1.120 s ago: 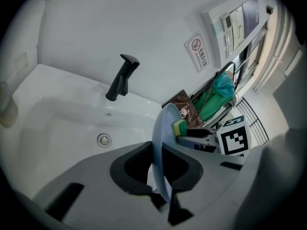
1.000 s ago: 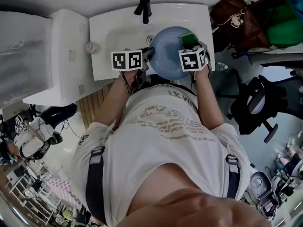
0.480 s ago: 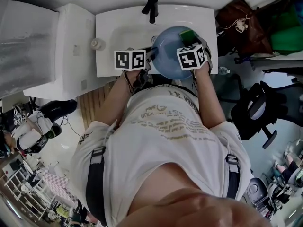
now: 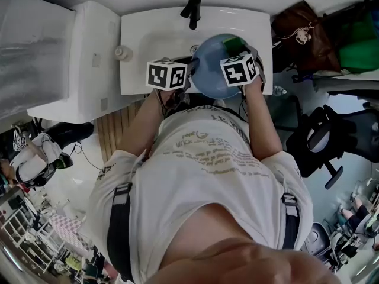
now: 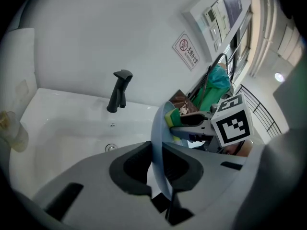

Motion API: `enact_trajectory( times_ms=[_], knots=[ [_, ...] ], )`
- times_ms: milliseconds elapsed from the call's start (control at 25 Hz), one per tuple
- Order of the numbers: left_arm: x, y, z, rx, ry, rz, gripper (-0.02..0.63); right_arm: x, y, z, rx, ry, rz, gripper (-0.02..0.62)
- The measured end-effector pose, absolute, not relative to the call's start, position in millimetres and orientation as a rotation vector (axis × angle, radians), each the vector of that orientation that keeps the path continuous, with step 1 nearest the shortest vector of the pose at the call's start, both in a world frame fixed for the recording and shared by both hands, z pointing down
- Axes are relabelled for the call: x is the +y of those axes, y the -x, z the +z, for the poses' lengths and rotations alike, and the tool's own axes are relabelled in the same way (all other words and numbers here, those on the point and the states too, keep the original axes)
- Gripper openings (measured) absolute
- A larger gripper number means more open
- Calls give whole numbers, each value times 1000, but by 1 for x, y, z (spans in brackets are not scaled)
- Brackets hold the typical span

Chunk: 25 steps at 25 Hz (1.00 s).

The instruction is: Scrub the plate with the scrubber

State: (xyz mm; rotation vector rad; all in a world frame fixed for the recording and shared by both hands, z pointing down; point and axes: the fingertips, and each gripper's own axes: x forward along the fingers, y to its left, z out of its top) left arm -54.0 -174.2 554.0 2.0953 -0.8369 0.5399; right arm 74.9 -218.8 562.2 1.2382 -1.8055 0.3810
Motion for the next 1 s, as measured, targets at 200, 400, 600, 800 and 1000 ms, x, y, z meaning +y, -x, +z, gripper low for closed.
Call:
enact_trajectory(
  times_ms=[200,400,600,800,1000],
  knots=[
    [-176,55,555,-841,-2109,562,51,-222,-63,560,-1820,-1203,329,238],
    [-177,56,556,-845,-2111,580,51,-223,-51,560,-1797,-1130,186,238],
    [-176,57,558,-845,-2103,581,51,-221,-36,558,-1821,-1066,119,238],
    [-176,59,562,-848,-2120,617,51,-211,-1,558,-1945,-937,171,238],
    [-180,67,561,-875,-2122,620,51,-208,15,562,-1945,-900,109,238]
  ],
)
